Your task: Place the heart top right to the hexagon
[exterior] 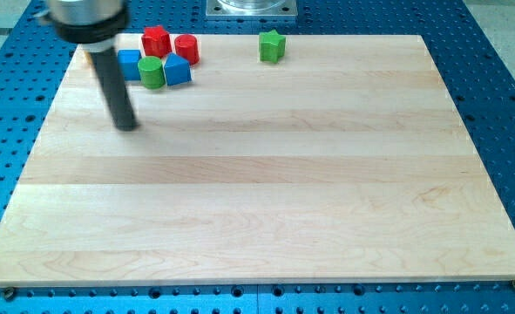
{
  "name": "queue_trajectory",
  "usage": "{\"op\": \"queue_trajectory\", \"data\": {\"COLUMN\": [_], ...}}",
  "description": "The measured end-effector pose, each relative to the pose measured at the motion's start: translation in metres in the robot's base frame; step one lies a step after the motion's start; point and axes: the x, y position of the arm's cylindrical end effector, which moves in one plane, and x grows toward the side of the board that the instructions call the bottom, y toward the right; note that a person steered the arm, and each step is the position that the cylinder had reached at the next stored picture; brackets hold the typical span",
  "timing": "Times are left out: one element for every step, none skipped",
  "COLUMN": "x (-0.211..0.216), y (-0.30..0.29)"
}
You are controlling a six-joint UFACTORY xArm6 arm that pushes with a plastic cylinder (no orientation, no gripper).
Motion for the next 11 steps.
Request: {"op": "queue_trajectory", "data": {"x": [0.0,0.0,-0.03,-0.072,-0.102,-0.125,-0.142,-0.154,-0.163,-0.167,-0.167], "y": [-0.066,-0.094,-0.093,-0.086,-0.082,-0.078,-0.074,-0.072,-0.068,-0.061,-0.051]}}
